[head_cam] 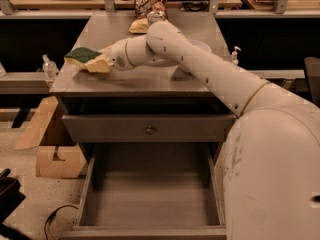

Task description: Place sponge into middle drawer

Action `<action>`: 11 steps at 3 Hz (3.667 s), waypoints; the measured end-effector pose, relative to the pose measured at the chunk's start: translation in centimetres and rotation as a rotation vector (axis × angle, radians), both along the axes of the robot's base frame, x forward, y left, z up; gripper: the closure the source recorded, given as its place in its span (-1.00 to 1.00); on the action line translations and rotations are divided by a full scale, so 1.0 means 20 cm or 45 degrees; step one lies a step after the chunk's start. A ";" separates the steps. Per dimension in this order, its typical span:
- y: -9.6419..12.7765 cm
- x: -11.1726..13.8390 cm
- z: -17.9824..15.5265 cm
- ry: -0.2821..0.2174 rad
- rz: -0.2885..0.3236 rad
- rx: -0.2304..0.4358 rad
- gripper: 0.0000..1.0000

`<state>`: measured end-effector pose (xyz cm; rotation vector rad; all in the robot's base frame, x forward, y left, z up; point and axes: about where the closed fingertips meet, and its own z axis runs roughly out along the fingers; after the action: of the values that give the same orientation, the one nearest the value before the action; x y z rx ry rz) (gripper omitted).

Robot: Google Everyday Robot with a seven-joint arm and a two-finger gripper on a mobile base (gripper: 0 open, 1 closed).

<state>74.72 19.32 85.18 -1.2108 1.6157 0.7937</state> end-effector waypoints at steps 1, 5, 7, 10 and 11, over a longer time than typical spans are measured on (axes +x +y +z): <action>-0.04 -0.12 0.12 -0.024 0.037 -0.013 1.00; -0.72 -1.03 -0.13 0.119 -0.233 -0.104 1.00; -0.94 -1.29 -0.44 0.228 -0.249 -0.125 1.00; -0.81 -1.31 -1.26 0.231 0.174 -0.098 1.00; -0.81 -1.31 -1.26 0.231 0.174 -0.098 1.00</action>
Offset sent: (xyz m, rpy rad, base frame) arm -0.1247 -0.0552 0.0320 -0.0561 0.0231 0.0224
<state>48.46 3.05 59.89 -1.3476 1.7368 0.9582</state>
